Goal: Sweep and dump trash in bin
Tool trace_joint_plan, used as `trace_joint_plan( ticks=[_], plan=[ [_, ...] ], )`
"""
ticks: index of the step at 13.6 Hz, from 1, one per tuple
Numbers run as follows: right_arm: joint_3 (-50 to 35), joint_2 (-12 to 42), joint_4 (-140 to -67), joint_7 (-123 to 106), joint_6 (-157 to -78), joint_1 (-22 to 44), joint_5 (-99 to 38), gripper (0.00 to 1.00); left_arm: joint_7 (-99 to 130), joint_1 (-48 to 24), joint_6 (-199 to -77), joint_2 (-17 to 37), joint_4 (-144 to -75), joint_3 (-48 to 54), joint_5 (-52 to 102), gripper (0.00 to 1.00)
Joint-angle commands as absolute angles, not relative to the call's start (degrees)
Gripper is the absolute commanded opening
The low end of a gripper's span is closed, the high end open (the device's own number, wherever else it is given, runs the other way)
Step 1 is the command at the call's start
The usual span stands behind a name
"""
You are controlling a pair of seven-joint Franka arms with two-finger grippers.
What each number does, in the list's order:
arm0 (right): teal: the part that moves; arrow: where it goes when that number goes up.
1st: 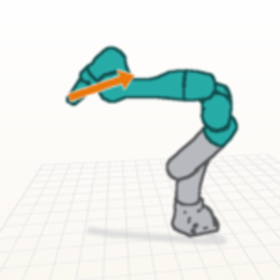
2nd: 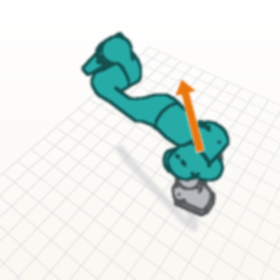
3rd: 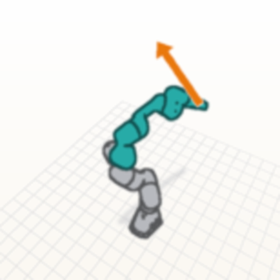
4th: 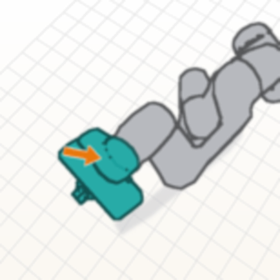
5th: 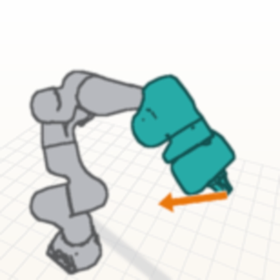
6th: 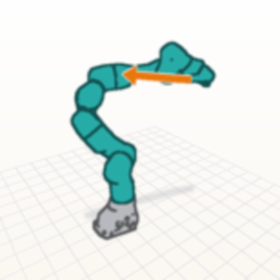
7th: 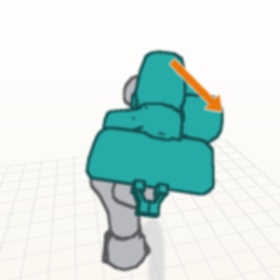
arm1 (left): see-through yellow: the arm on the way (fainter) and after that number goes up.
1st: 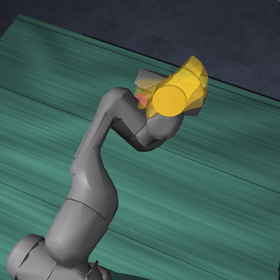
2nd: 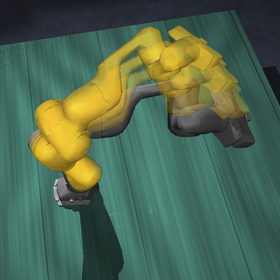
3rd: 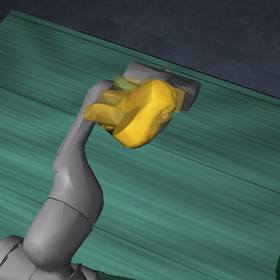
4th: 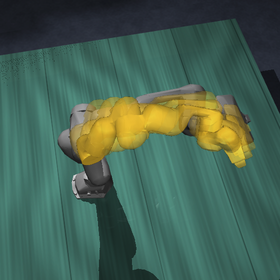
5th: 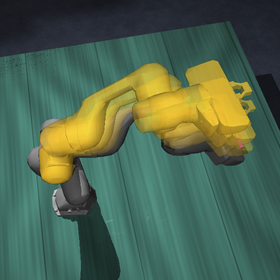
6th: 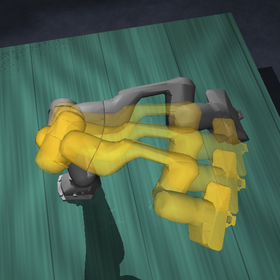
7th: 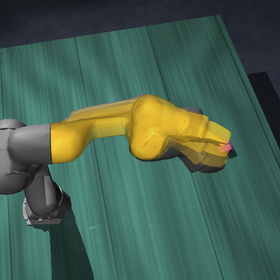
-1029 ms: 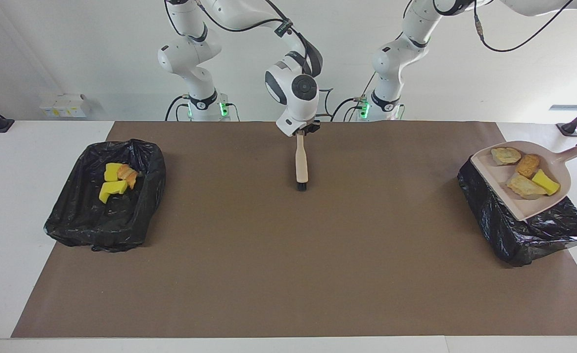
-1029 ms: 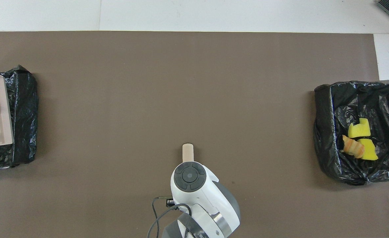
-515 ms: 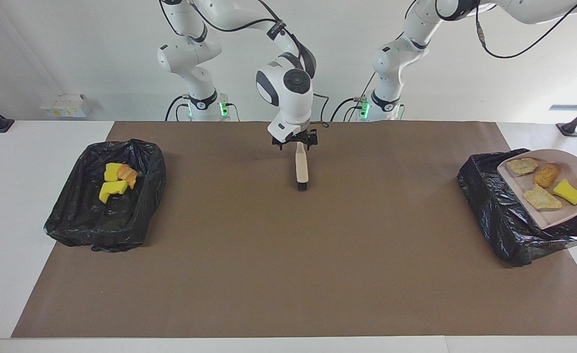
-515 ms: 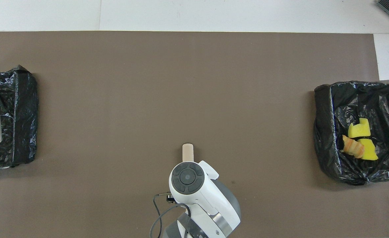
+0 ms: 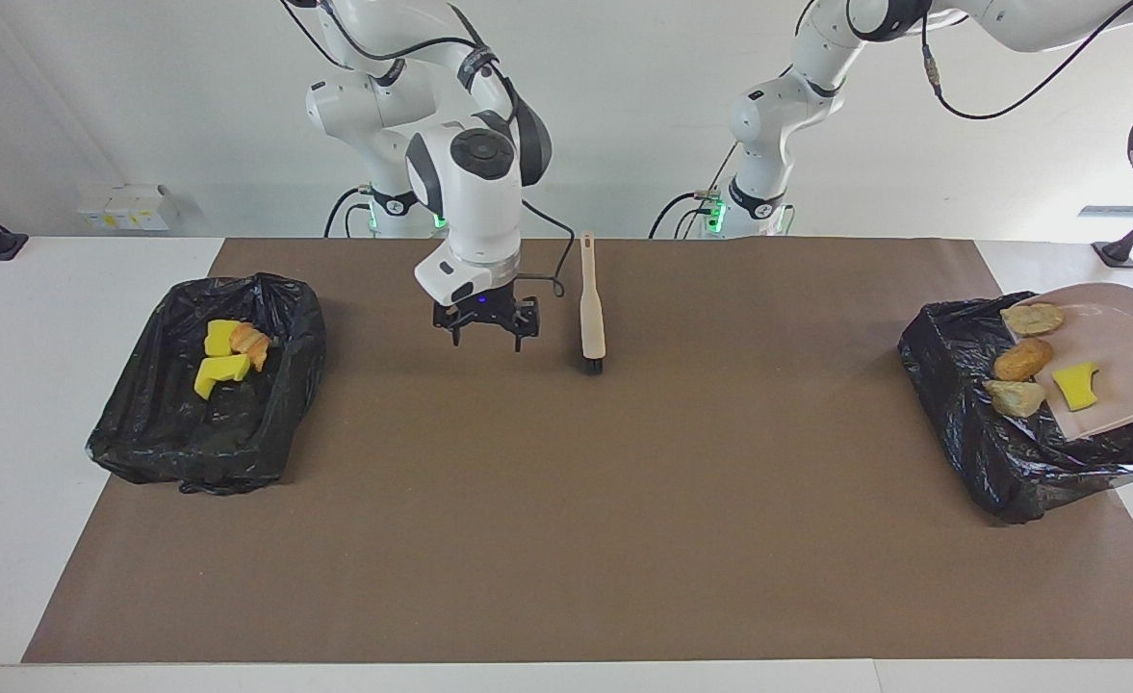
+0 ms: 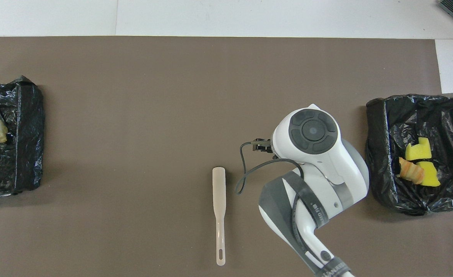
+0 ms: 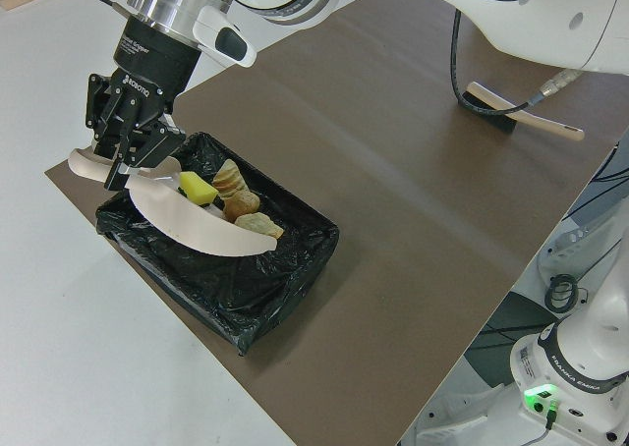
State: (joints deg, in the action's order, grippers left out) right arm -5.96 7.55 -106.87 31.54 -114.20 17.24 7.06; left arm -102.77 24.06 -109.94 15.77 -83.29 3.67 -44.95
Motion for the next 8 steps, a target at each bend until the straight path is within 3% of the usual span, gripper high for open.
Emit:
trace_joint_plan(
  ticks=[1, 4, 8],
  plan=[
    [-6.59, 6.51, -102.40, 25.69, -107.60, 12.23, 8.00, 1.00, -100.21, 23.20, -110.30, 11.87, -88.06, 3.08, -50.07, 0.00],
    [-6.77, 0.81, -102.13, 15.78, -104.26, 5.12, 7.74, 1.00, -91.60, 20.93, -108.82, 11.25, -88.24, 3.08, -59.91, 0.00],
    [-5.10, -5.17, -101.43, 5.19, -99.41, 0.27, 7.21, 1.00, -84.40, 16.81, -102.77, 10.81, -88.50, 3.08, -66.60, 0.00]
  ],
)
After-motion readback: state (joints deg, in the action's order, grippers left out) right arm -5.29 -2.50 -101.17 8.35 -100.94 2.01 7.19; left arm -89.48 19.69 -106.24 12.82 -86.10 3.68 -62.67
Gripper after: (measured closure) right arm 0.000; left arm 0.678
